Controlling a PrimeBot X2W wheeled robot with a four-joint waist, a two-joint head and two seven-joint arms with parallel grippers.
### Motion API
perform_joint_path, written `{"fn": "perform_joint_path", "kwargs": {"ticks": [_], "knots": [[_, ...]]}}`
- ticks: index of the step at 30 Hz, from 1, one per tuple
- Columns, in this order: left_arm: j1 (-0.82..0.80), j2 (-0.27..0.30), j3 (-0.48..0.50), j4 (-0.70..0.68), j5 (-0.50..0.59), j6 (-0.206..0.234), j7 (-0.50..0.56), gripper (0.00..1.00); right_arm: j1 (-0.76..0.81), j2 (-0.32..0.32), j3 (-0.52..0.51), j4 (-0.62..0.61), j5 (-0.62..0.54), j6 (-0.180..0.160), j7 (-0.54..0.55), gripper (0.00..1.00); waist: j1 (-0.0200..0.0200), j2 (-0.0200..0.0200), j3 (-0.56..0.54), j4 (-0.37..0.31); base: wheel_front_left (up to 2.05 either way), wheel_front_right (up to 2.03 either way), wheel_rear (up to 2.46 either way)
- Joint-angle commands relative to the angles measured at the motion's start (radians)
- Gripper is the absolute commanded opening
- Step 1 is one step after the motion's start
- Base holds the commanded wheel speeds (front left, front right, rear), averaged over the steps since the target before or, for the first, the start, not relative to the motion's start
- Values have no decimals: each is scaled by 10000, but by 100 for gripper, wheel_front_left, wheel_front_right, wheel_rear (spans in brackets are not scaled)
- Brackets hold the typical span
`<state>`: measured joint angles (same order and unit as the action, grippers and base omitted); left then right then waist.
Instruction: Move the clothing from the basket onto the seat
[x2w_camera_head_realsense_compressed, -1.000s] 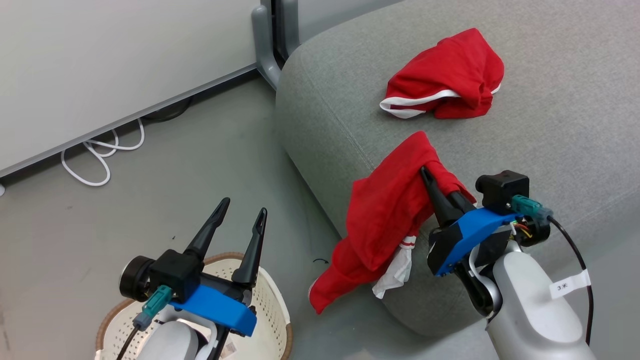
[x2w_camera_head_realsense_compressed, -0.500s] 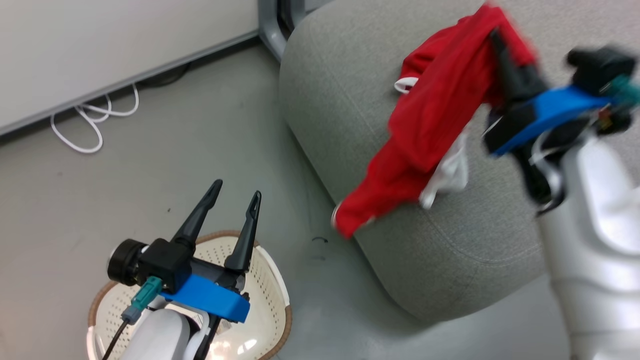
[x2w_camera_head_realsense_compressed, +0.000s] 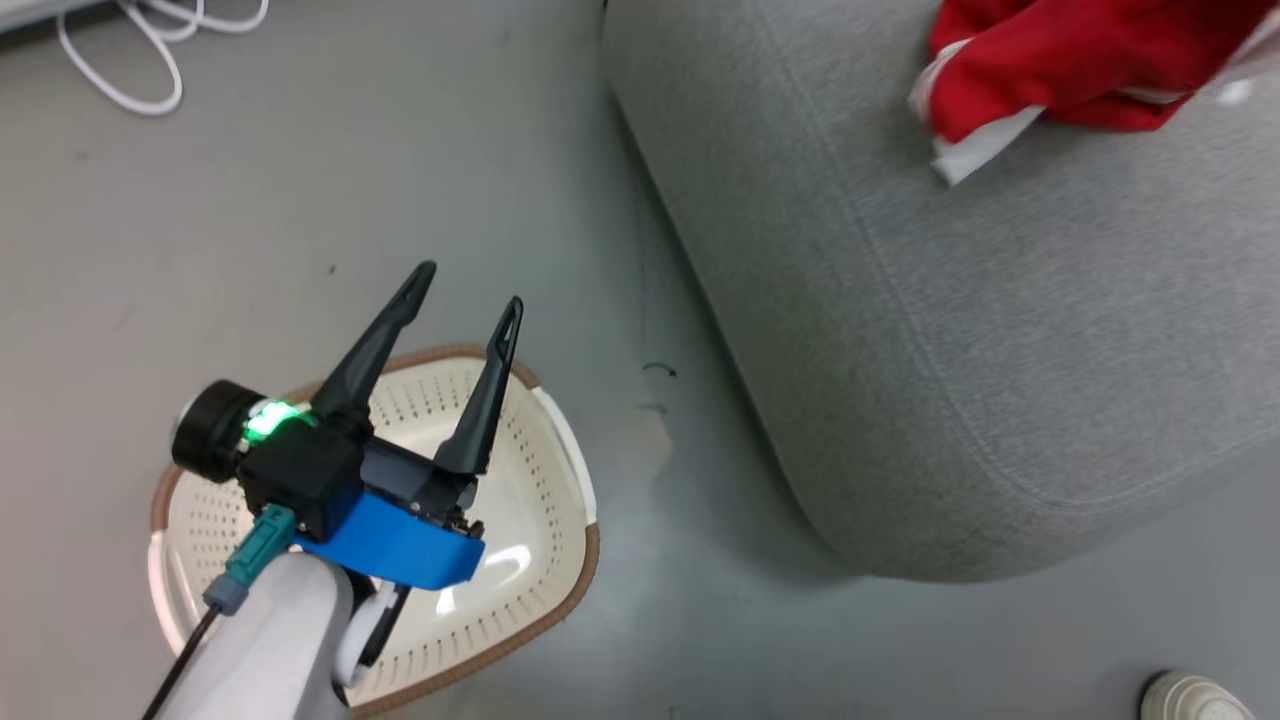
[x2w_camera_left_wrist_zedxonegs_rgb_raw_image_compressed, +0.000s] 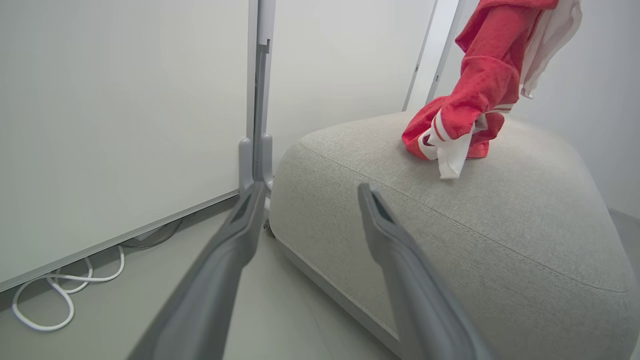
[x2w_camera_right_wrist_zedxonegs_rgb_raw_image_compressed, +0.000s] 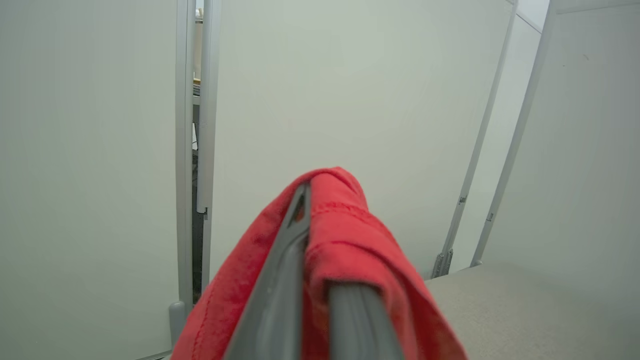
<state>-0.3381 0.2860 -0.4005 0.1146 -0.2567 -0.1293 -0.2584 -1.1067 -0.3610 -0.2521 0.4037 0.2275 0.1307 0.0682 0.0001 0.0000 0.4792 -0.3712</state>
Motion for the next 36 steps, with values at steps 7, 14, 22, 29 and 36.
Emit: {"fn": "perform_joint_path", "kwargs": {"ticks": [7,14,22,29,36], "knots": [[-530,408,74,-764,163,7,122,100,-332,-870,-826,595,-384,3,8,0,-1,0,1350,463,0,0,0],[-854,635,114,-1440,290,82,335,100,577,-699,-1375,2109,-499,3,-572,0,-1,0,2133,701,0,0,0],[-851,727,179,-1586,221,244,425,100,822,-308,-1284,3968,-969,2,-1303,100,-1,0,2293,905,0,0,0],[-722,568,206,-1282,103,407,258,100,1005,-125,-1045,4966,-1270,2,-1856,100,-1,0,1792,1079,0,0,0],[-537,271,173,-698,-134,447,86,100,1502,-73,-933,5407,-1453,2,-2162,100,-1,0,869,1239,0,0,0]]}}
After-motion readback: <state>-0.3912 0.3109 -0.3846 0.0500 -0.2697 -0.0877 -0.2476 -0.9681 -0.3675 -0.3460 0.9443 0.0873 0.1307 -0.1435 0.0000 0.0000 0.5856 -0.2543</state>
